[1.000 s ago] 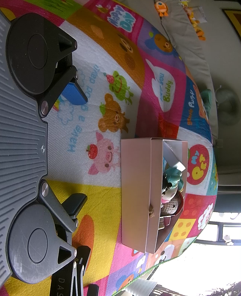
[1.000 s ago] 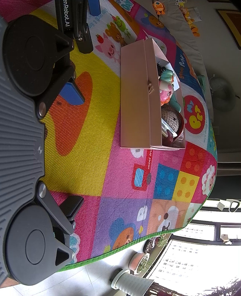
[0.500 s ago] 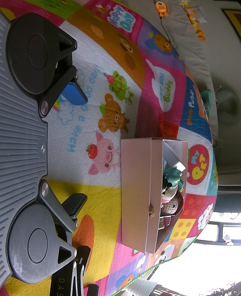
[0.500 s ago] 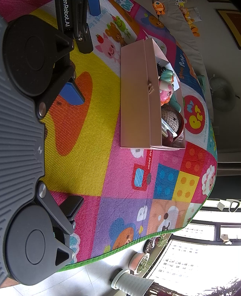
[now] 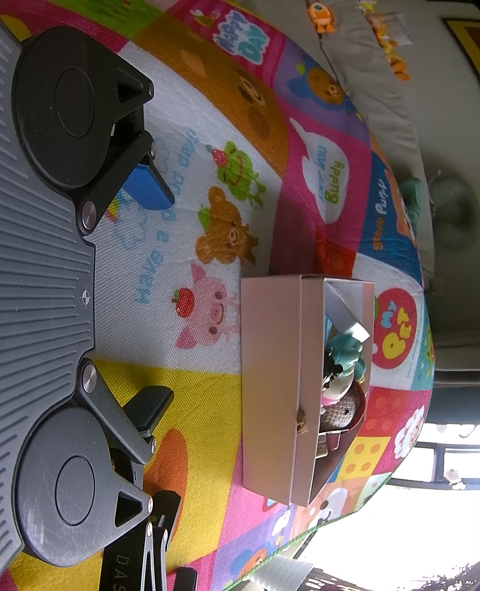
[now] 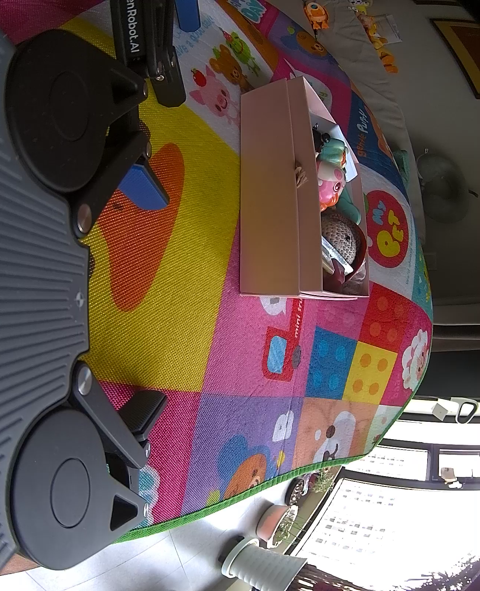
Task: Organize objects
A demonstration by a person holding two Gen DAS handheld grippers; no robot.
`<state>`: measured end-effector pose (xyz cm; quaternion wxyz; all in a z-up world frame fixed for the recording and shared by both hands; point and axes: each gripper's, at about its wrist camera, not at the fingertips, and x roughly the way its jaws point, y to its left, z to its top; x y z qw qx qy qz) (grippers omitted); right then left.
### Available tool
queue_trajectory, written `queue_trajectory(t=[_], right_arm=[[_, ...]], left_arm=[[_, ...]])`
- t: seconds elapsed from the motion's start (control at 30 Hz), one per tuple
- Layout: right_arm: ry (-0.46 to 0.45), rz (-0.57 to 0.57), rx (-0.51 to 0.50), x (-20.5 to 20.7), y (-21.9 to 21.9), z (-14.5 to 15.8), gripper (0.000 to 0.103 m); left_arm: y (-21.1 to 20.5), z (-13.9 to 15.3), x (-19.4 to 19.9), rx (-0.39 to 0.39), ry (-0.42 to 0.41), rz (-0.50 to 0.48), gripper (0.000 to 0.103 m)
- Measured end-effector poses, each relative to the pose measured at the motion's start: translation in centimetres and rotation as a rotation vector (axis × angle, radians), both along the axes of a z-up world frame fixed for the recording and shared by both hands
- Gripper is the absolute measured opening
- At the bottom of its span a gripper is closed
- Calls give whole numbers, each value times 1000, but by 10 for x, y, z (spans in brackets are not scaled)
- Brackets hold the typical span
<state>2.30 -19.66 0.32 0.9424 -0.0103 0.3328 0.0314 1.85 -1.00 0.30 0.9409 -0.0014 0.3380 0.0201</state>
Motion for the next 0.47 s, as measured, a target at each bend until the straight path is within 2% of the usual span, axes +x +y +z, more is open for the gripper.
queue_trajectory(t=[0.47], right_arm=[[0, 0, -1, 1, 0, 0, 103]], left_arm=[[-1, 0, -1, 1, 0, -4, 103]])
